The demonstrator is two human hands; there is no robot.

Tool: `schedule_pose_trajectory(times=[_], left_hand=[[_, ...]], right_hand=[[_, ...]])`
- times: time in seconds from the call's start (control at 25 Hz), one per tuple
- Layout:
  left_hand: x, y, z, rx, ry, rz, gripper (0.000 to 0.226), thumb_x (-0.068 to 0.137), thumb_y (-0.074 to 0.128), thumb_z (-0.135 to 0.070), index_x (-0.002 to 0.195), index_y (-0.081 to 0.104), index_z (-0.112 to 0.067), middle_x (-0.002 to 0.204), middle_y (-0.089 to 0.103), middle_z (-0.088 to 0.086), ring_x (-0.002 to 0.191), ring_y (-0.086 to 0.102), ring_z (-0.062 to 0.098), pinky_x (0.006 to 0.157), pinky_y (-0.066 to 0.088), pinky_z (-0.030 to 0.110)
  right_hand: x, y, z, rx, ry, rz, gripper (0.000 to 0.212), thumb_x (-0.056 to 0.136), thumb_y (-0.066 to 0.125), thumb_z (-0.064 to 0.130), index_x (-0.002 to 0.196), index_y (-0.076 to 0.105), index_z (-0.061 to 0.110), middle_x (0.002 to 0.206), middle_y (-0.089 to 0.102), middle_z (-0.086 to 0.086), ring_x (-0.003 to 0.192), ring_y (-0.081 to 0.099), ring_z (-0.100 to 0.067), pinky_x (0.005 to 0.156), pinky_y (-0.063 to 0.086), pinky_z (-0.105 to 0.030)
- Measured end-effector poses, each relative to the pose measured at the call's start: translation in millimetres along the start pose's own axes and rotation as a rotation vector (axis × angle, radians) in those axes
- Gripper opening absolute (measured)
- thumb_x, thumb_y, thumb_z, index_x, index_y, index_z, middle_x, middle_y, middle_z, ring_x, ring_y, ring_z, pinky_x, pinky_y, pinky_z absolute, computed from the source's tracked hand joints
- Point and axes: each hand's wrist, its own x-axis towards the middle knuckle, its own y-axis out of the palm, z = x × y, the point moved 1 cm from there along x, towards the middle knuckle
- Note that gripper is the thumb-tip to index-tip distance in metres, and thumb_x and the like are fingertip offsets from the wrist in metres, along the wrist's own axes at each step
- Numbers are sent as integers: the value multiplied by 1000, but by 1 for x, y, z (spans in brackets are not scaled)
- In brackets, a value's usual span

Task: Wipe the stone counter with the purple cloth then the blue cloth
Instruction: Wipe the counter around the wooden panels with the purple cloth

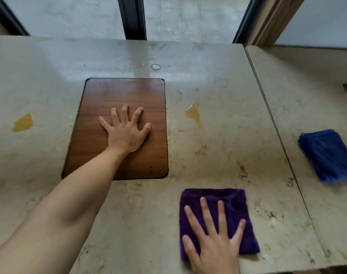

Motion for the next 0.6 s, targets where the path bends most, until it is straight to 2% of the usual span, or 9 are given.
schedule_pose_trajectory(times=[0.08,0.2,0.32,0.44,0.6], left_hand=[[1,0,-2,16,18,-2,66,90,22,-72,148,22,-42,158,16,8,145,11,44,107,6,80],[0,0,0,38,26,-4,69,88,20,-73,149,24,-40,159,16,10,145,12,46,106,9,80],[1,1,1,50,18,-14,71,87,21,-74,150,26,-41,162,12,12,146,9,50,107,10,79],[1,2,0,60,-2,8,73,87,18,-76,152,23,-42,165,9,12,147,8,52,108,9,79],[3,3,0,75,12,32,75,88,12,-77,153,24,-41,166,12,12,147,14,51,107,13,79]], right_hand=[[-4,4,20,-23,-12,-20,76,72,49,67,145,39,49,157,37,2,144,29,-35,98,15,-85],[49,-5,23,-11,-7,-72,73,79,46,68,148,31,51,161,30,5,148,25,-34,98,14,-86],[148,-27,12,-6,15,-157,64,90,35,67,150,24,51,164,22,6,151,16,-33,100,10,-85],[252,-58,6,-28,30,-217,61,92,26,69,151,17,54,165,14,8,152,5,-32,103,3,-82],[391,-98,-9,25,89,-119,62,91,9,73,149,-7,57,165,-15,13,150,-21,-28,103,-8,-80]])
